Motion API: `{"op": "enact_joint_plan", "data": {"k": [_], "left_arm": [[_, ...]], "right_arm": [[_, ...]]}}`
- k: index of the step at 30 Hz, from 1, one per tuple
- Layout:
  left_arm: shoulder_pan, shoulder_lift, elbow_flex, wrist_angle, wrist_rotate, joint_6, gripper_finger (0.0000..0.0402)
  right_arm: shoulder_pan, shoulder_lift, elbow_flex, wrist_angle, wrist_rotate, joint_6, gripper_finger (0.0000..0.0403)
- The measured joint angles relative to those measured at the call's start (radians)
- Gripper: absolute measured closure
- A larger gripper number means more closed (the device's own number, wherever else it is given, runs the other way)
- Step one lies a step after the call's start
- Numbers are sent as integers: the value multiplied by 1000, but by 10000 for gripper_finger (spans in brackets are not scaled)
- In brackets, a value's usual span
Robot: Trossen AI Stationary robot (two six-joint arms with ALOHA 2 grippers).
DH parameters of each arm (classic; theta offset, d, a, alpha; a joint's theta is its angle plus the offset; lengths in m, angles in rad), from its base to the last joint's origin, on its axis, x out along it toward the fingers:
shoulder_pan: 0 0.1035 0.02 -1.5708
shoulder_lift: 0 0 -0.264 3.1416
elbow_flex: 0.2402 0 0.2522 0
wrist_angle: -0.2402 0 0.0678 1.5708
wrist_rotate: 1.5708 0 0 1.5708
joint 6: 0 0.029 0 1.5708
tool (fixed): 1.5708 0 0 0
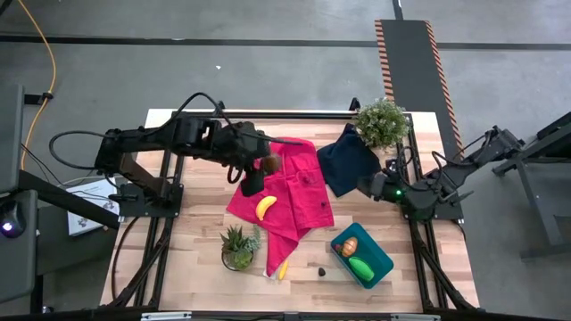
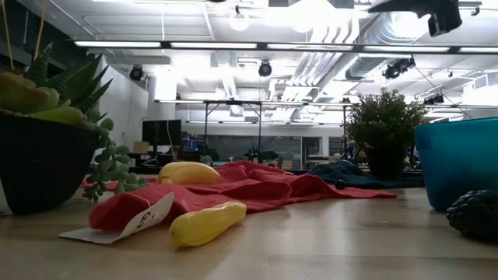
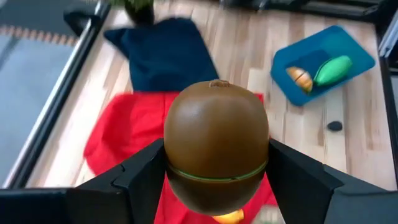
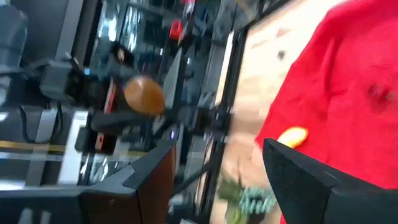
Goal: Pick and placing Produce into tupperware
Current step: Put the kiwi into the blue bin
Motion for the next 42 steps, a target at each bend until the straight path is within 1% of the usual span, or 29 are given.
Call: {"op": "enact_joint_plan", "data": {"k": [3, 5, 8, 12, 17, 20, 25, 29, 35, 39, 42], "left_arm": [[-19, 0, 0, 43, -15, 27, 158], [-28, 0, 0, 64, -16, 43, 158], [-33, 0, 0, 94, -17, 53, 158], [-31, 0, 0, 98, -17, 53, 158], [-30, 1, 0, 98, -17, 62, 158], [-31, 6, 0, 98, -13, 62, 158], [-30, 9, 0, 95, -10, 72, 158], [-30, 9, 0, 94, -2, 83, 158], [-30, 9, 0, 97, 0, 98, 158], [-30, 9, 0, 99, 1, 106, 158], [-30, 15, 0, 105, 1, 108, 158]], "right_arm": [[-31, 29, 0, 80, -113, -15, 164], [-50, 58, 0, 160, -166, -21, 157], [-78, 109, 0, 270, -228, -16, 142], [-120, 178, 0, 351, -319, 40, 122], [-167, 242, 0, 452, -386, 62, 112], [-195, 258, 0, 490, -395, 54, 111], [-222, 260, 0, 425, -397, 51, 111], [-223, 260, 0, 382, -397, 40, 111], [-223, 259, 0, 362, -398, 40, 111], [-238, 259, 0, 362, -365, 40, 111], [-247, 259, 0, 362, -364, 82, 111]]}}
